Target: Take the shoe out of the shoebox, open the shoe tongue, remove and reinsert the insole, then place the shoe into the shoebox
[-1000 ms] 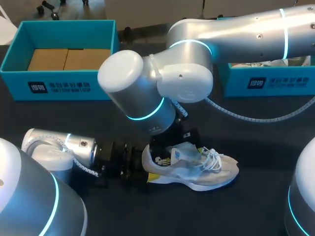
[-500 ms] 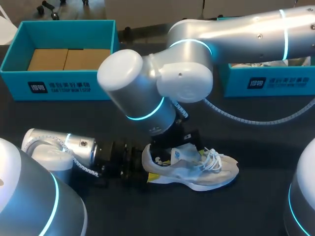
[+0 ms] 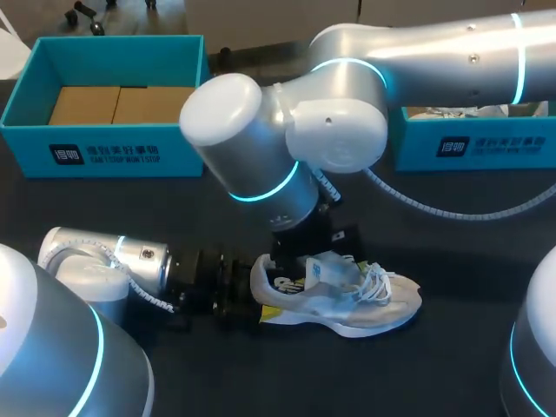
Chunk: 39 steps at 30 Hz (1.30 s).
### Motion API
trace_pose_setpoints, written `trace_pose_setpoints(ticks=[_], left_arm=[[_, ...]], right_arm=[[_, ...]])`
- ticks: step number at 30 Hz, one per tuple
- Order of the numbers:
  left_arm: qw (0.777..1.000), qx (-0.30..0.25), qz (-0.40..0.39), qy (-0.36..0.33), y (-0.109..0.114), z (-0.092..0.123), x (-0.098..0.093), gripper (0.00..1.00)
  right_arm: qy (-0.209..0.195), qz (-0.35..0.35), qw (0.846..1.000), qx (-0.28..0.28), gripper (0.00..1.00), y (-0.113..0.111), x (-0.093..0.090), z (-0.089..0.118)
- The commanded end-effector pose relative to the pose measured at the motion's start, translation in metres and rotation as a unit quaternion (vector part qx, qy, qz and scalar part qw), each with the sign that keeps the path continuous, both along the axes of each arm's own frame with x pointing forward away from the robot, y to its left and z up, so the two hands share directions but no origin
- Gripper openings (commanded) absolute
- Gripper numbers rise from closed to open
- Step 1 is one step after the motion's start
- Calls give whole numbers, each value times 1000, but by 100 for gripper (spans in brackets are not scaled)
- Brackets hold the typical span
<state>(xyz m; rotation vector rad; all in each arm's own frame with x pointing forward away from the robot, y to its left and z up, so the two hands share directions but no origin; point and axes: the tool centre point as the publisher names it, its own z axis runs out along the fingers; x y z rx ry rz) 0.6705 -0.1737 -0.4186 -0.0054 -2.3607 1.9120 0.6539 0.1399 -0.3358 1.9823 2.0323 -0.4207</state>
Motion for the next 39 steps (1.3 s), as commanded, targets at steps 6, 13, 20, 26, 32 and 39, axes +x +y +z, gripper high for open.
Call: trace_pose_setpoints(ticks=[6, 13, 20, 26, 32, 39], left_arm=[[1000, 1, 0, 0, 0, -2, 1, 0], [1000, 1, 0, 0, 0, -2, 1, 0], [1000, 1, 0, 0, 0, -2, 1, 0], [1000, 1, 0, 0, 0, -2, 1, 0], [1000, 1, 0, 0, 0, -2, 1, 0], [1000, 1, 0, 0, 0, -2, 1, 0]], right_arm=[[-135, -336, 932, 29, 55, -17, -8, 6], [-126, -346, 928, 52, 45, -17, -7, 6], [-111, -348, 928, 78, 34, -10, -6, 5], [-102, -351, 926, 93, 0, -10, -7, 5], [-96, -348, 925, 116, 0, -17, -8, 14], [-98, -340, 920, 169, 0, -32, -13, 21]])
